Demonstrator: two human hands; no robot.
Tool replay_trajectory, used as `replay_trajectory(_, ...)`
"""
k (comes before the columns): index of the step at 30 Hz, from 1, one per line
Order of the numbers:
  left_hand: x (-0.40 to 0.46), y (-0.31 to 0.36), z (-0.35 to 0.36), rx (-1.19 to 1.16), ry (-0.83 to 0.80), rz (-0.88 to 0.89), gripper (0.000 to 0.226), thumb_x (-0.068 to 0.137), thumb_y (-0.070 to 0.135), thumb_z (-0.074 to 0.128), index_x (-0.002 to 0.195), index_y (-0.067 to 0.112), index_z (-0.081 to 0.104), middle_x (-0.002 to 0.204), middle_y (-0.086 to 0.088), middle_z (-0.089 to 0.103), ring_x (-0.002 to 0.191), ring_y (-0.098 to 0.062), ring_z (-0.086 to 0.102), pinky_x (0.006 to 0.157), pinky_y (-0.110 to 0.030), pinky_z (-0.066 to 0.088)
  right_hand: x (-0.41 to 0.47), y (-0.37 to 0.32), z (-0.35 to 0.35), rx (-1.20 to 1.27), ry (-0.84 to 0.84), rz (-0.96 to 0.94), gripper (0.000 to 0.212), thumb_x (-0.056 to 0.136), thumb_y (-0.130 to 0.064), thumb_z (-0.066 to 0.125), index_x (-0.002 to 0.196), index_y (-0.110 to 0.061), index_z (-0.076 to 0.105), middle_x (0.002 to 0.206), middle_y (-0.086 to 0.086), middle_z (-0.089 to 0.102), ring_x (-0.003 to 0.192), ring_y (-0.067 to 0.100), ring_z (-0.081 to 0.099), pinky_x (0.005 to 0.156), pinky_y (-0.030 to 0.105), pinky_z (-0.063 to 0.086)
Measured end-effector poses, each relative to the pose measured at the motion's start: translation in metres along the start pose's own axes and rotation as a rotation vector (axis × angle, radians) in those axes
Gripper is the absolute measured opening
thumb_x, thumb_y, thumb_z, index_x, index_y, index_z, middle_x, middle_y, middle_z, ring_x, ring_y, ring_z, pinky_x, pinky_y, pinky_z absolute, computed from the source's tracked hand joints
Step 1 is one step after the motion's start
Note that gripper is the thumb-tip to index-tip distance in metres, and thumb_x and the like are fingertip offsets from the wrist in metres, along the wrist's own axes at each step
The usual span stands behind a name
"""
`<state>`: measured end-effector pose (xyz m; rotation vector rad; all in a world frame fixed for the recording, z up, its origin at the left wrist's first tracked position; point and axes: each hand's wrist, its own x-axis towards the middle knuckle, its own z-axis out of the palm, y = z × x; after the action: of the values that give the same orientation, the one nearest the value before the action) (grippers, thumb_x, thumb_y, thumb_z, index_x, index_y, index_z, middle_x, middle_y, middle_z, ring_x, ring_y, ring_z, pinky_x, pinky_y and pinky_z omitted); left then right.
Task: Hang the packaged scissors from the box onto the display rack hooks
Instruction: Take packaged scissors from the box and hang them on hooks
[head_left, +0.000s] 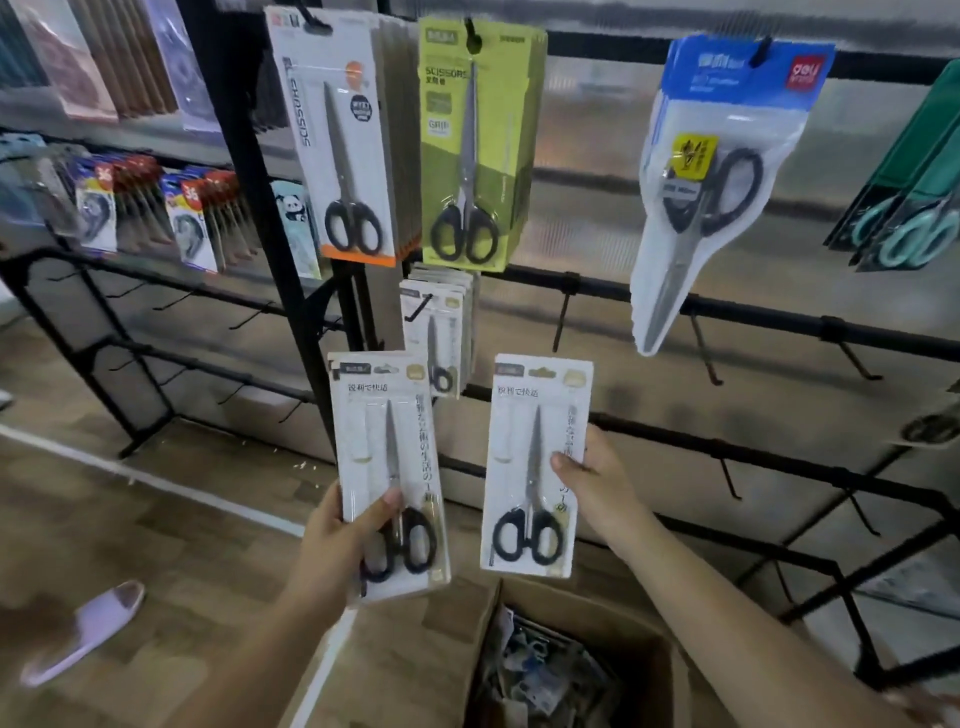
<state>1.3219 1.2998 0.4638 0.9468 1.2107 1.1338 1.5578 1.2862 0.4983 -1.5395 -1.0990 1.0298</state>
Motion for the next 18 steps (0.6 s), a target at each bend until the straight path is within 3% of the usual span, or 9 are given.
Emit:
replay_trajectory(3,0.021,0.005,-0.017,0.008,-0.031,0.010,0.018,0.084,0.007,0.066,0.098,0.018,0.062,0.082,0.000,0.073,0.067,-0.009,0.069,0.053,-0.019,0.052,0.016,-0.008,0.032,-0.056,-0.017,0.004,0.031,0.094,-0.003,0.050,0.108,-0.030,0.053,0.109,-0.009,0.062,0.104,0.010,0.059,0.095,0.035,0.047)
replay_trajectory(6,0.046,0.017,-0.039,0.005,-0.078,0.027,0.018,0.084,0.006,0.066,0.098,0.018,0.063,0.085,0.001,0.074,0.078,-0.014,0.070,0.060,-0.022,0.053,0.034,-0.020,0.065,-0.078,-0.004,0.023,0.030,0.094,-0.005,0.051,0.109,-0.031,0.051,0.114,-0.005,0.062,0.108,0.013,0.058,0.097,0.040,0.046)
replay_trajectory(10,0.078,0.034,-0.075,0.031,-0.175,0.025,0.022,0.084,0.010,0.066,0.103,0.020,0.062,0.093,0.001,0.074,0.085,-0.016,0.071,0.071,-0.029,0.054,0.060,-0.036,0.113,-0.104,0.042,0.043,0.029,0.092,-0.004,0.050,0.104,-0.030,0.055,0.111,-0.002,0.064,0.107,0.016,0.060,0.096,0.040,0.047)
replay_trajectory(15,0.118,0.043,-0.101,0.059,-0.263,-0.014,0.028,0.083,0.013,0.068,0.109,0.020,0.061,0.100,-0.002,0.073,0.093,-0.020,0.069,0.083,-0.038,0.054,0.090,-0.045,0.158,-0.119,0.126,0.091,0.036,0.093,-0.008,0.049,0.127,-0.019,0.052,0.116,0.007,0.063,0.104,0.023,0.061,0.093,0.037,0.048)
replay_trajectory(18,0.137,0.045,-0.111,0.072,-0.315,-0.057,0.030,0.081,0.014,0.070,0.109,0.016,0.060,0.100,-0.006,0.073,0.095,-0.024,0.069,0.087,-0.044,0.053,0.101,-0.043,0.170,-0.120,0.214,0.125,0.033,0.092,-0.005,0.048,0.123,-0.016,0.054,0.112,0.011,0.064,0.102,0.029,0.061,0.089,0.038,0.049)
